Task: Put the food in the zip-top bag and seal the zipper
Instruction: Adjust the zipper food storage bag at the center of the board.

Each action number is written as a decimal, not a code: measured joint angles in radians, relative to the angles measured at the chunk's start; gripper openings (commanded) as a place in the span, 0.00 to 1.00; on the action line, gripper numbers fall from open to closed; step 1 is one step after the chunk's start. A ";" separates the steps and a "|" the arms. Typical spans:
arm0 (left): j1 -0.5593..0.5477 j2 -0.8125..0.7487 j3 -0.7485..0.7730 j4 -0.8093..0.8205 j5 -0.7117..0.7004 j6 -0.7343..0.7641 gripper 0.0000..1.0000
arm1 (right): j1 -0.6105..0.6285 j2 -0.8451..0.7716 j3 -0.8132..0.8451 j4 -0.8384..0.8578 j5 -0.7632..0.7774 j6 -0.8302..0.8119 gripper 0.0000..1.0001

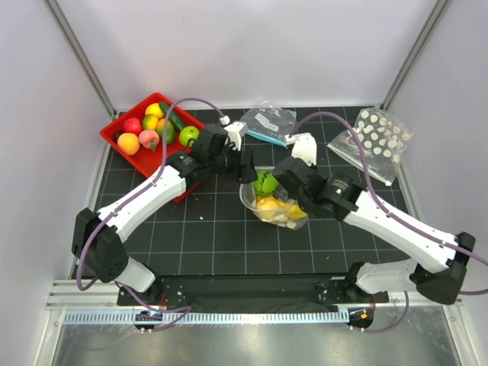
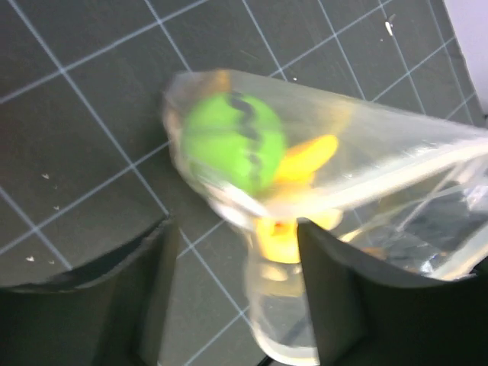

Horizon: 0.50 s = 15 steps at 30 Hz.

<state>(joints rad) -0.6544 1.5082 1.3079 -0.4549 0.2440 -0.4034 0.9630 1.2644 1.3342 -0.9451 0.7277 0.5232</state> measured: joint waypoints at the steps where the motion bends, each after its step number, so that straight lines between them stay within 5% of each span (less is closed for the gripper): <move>1: 0.000 -0.005 0.000 -0.003 -0.009 0.004 0.74 | 0.000 -0.027 -0.013 -0.002 0.008 0.004 0.01; 8: 0.037 -0.148 -0.026 0.001 -0.066 0.021 0.86 | 0.000 -0.182 -0.055 -0.040 0.039 0.022 0.01; 15: 0.230 -0.224 -0.049 0.055 -0.114 -0.040 1.00 | 0.000 -0.191 -0.079 -0.058 0.048 0.030 0.01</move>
<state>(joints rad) -0.4244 1.2842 1.2587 -0.4000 0.1299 -0.4438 0.9630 1.0737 1.2549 -1.0027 0.7761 0.5529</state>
